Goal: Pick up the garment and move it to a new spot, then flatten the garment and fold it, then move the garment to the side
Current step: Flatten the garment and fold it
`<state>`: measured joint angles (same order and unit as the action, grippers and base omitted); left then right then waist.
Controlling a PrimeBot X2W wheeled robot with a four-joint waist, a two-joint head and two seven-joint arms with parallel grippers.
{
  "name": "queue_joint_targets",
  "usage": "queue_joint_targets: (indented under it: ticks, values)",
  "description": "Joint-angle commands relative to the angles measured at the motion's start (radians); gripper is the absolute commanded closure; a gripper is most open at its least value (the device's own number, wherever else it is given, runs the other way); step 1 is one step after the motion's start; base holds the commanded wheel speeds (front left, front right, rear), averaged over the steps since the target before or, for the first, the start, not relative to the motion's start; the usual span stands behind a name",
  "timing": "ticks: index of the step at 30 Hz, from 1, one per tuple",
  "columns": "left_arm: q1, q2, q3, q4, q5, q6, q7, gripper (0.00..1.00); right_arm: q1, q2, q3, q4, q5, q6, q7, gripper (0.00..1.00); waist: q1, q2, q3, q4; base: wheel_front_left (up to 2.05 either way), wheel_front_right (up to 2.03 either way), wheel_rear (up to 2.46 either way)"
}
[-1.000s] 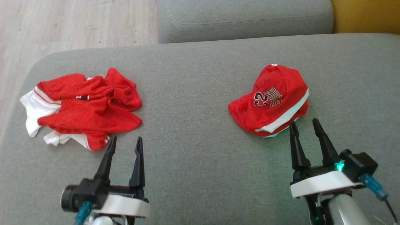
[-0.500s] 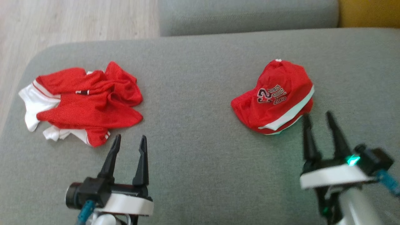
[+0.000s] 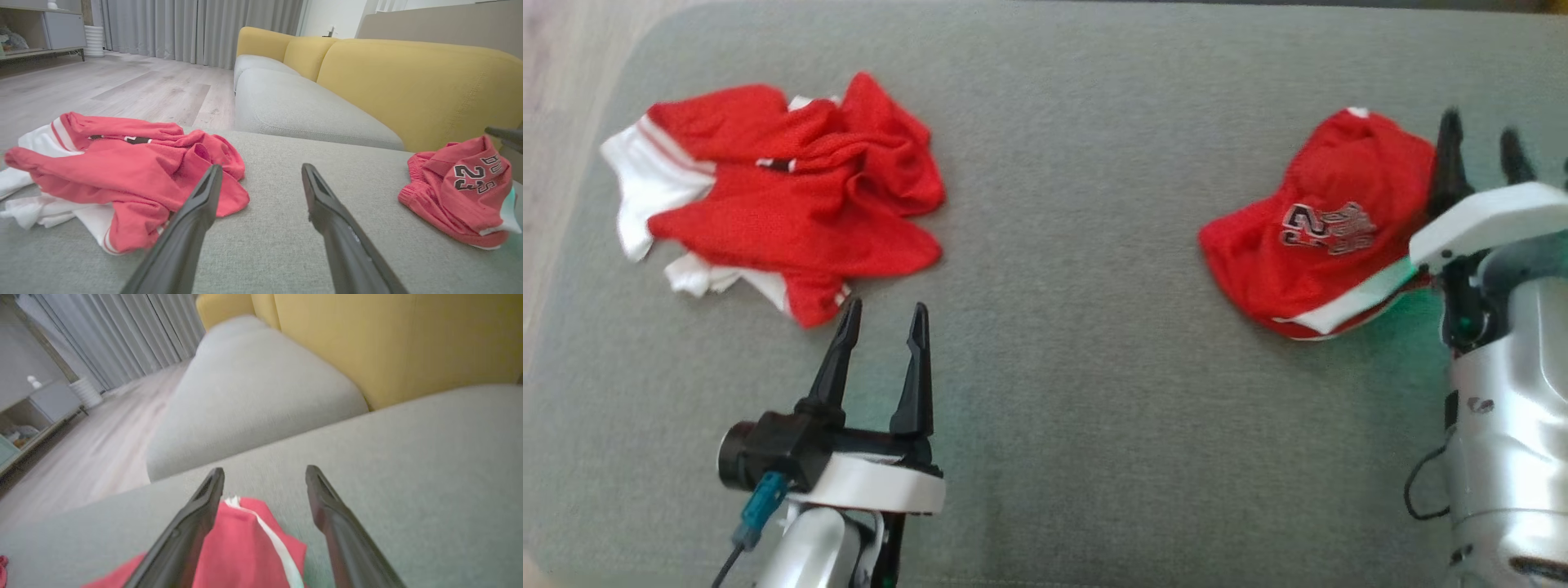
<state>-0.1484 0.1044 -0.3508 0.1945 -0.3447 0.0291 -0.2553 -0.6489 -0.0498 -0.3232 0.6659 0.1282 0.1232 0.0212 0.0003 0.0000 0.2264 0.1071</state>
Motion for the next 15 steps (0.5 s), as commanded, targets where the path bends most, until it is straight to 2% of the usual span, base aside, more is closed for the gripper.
queue_joint_targets:
  ticks: [1,8,9,10,15]
  values:
    - [-0.043,-0.004,0.042,-0.018,0.012,-0.006,-0.006,0.0,-0.041,0.0,0.006,0.007,-0.009,0.008,0.008,0.0,-0.0003,0.0,0.019,0.024,0.0,0.0,0.0]
    - [-0.05,-0.024,0.064,0.008,0.022,-0.026,-0.006,0.0,-0.121,0.0,-0.05,0.231,-0.067,0.008,0.024,0.0,-0.0003,0.0,0.027,0.04,0.0,0.0,0.0]
    - [-0.05,-0.025,0.068,0.011,0.024,-0.028,-0.006,0.0,-0.129,0.0,-0.05,0.251,-0.073,0.008,0.012,0.24,-0.0003,0.0,0.027,0.039,0.0,0.0,0.0]
    - [-0.05,-0.027,0.071,0.014,0.026,-0.031,-0.006,0.0,-0.139,0.0,-0.049,0.266,-0.074,0.008,-0.007,1.0,-0.0003,0.0,0.025,0.039,0.0,0.0,0.0]
    - [-0.05,-0.035,0.083,0.024,0.037,-0.037,-0.006,0.0,-0.186,0.0,-0.064,0.297,-0.118,0.008,-0.099,1.0,-0.0003,0.0,0.011,0.029,0.0,0.0,0.0]
